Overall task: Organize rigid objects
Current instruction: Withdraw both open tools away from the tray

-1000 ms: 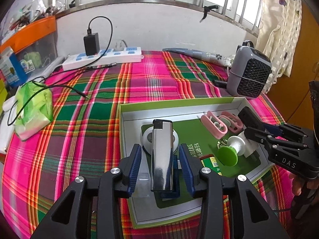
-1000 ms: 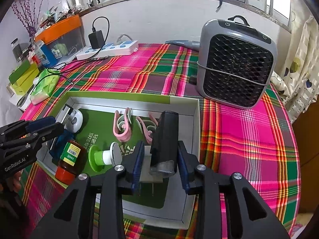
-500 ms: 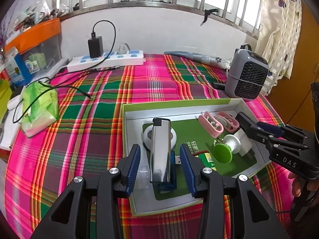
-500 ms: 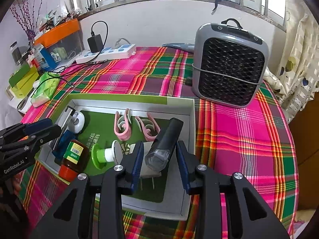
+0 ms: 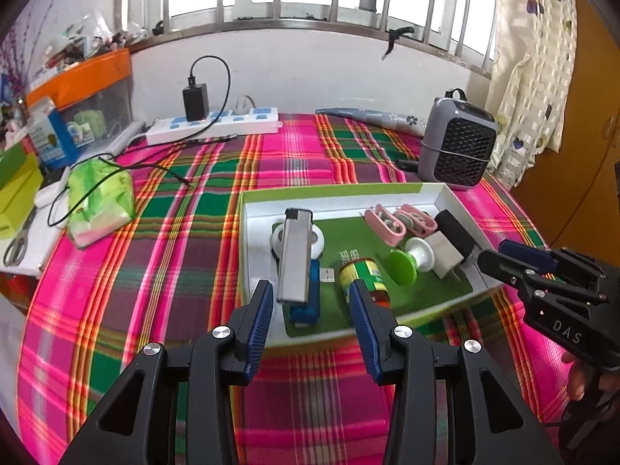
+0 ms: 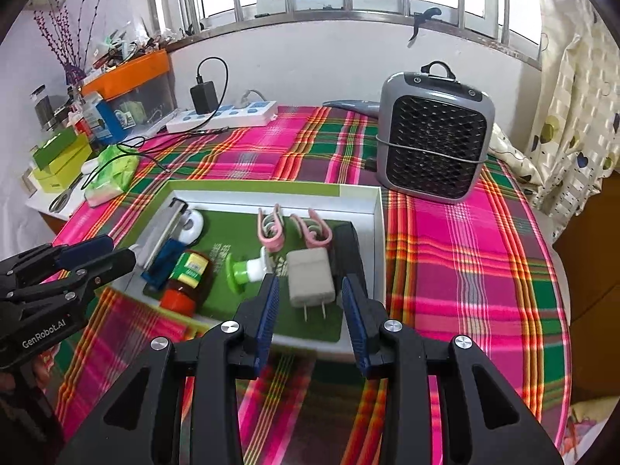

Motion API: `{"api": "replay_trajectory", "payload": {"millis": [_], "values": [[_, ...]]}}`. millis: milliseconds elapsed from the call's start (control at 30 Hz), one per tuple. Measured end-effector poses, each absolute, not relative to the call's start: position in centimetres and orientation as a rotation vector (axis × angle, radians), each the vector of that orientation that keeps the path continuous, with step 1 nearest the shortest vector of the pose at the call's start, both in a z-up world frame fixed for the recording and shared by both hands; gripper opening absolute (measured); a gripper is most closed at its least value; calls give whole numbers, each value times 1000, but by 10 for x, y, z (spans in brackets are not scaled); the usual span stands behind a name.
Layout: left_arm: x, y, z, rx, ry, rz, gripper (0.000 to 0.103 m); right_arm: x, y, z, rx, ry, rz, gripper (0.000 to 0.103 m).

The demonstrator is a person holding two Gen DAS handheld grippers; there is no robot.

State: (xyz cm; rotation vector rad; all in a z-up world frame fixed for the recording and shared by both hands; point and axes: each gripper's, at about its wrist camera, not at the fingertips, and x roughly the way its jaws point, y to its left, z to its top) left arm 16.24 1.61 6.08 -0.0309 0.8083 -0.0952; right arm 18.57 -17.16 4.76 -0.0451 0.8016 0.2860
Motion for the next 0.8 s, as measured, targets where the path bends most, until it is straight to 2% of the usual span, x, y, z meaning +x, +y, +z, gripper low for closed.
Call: {"api": "replay_trajectory", "payload": {"millis": [800], "values": [[96,-2,22,-22,878,-72,40,109,-164,15,-20,840,198,36]]}}
